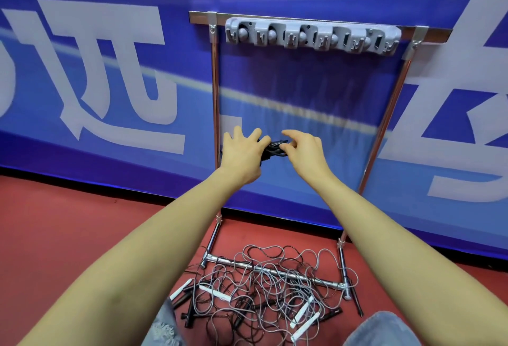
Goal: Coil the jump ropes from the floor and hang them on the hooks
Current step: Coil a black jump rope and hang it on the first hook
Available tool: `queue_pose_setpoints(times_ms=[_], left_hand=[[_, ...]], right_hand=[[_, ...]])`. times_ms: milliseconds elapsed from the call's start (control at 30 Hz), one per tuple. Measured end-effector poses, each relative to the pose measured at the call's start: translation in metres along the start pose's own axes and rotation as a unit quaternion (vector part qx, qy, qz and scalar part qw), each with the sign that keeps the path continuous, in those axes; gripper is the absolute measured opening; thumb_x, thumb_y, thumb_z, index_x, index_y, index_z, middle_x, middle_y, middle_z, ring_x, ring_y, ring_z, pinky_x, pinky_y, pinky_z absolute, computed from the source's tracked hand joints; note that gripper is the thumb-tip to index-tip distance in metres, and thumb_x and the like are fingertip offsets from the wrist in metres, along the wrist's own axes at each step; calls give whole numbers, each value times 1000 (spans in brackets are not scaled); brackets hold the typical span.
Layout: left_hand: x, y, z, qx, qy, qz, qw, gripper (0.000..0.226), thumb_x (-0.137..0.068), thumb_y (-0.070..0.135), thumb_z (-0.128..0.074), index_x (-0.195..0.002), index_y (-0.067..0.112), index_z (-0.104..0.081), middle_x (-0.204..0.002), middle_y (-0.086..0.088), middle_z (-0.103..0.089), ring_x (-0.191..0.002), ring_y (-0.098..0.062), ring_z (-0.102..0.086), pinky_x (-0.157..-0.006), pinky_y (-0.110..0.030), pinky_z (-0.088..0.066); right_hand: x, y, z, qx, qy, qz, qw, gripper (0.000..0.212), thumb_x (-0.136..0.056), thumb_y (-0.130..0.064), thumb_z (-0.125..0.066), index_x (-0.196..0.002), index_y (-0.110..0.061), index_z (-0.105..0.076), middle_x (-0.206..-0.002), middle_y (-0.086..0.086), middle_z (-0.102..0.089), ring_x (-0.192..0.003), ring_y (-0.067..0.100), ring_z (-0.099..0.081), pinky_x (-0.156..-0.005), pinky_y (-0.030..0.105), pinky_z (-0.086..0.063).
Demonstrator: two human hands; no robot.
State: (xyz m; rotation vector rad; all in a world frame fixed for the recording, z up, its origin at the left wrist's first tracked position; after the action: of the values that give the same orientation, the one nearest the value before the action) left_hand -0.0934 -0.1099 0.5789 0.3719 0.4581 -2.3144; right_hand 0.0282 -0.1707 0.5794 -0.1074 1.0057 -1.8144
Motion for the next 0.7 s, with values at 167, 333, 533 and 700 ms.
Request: queue_pose_setpoints(times_ms=[167, 333, 533, 700], left_hand=[[6, 1, -9, -12, -5, -6, 1000, 36, -84, 17, -55, -118, 19, -43, -110, 1, -46, -88, -26, -42, -68, -33, -28], [2, 6, -7, -30, -63, -25, 997, 35, -87, 15, -56, -118, 12, -40, -109, -5, -50, -88, -26, -51, -70, -31, -32], [6, 2, -12, -23, -59, -57, 996, 34, -86, 18, -55, -116, 12, -39, -102, -7, -51, -83, -26, -53, -68, -33, -36], [13, 0, -21, 50, -73, -95, 991, 29, -77, 25, -56, -98, 14, -38, -92, -4, -52, -67, -23, -44, -55, -30, -32]], right_hand=[[2, 3, -8, 139, -52, 39, 988, 17, -96, -12, -44, -94, -8, -61, -91, 7, -56, -85, 29, -53, -72, 42, -47], [9, -1, -13, 250, -63, 107, 960, 15, -100, -12, -39, -105, -7, -51, -106, 7, -46, -94, 25, -44, -62, 35, -38], [16, 2, -15, 177, -128, 143, 965, 4, -98, -7, -38, -95, -9, -41, -105, 5, -40, -78, 29, -42, -60, 46, -40], [21, 2, -12, 159, -127, 122, 971, 6, -99, -13, -36, -95, -11, -39, -99, 6, -45, -76, 35, -50, -66, 46, -41]])
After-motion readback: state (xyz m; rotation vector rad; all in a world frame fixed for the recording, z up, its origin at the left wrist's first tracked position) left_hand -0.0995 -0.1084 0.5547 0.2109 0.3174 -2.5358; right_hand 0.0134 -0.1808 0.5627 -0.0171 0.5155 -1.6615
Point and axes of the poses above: each hand's wrist, its own x-axis away from the middle knuckle, its own z-axis out of the back of the hand, y = z × x, the point moved 3 cm from there along -x, towards the middle knuckle
